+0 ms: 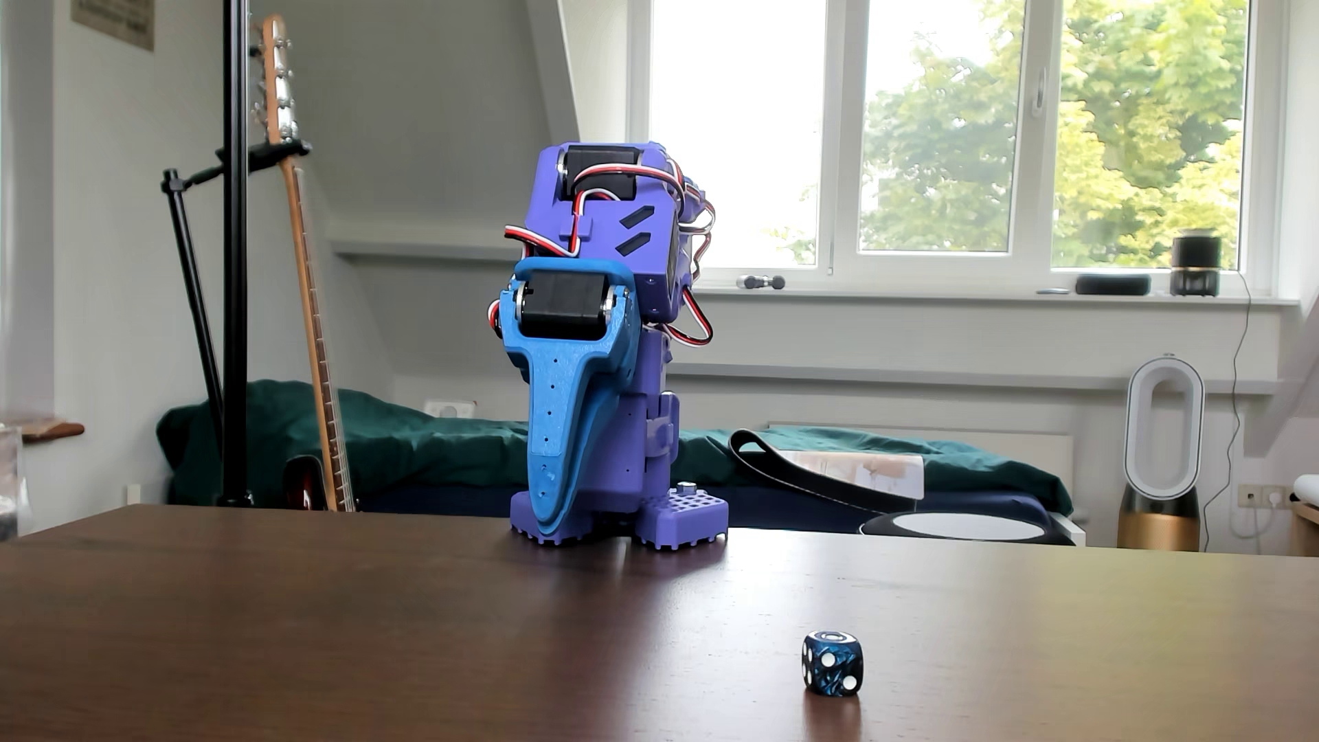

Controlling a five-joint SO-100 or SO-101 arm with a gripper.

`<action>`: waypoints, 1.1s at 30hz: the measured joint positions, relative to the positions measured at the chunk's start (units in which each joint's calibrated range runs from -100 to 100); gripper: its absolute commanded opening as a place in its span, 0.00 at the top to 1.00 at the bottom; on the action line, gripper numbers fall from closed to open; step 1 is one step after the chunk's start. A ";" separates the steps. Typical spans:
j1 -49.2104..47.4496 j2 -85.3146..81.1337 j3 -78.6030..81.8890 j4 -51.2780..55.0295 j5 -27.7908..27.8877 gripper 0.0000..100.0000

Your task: Grab the blue dice

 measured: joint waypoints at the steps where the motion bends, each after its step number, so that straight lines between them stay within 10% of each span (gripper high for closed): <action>1: 0.00 0.00 0.00 0.00 0.00 0.98; 23: 0.08 0.00 -1.35 0.00 0.94 0.98; 33: -6.91 0.25 -36.16 15.73 5.18 0.98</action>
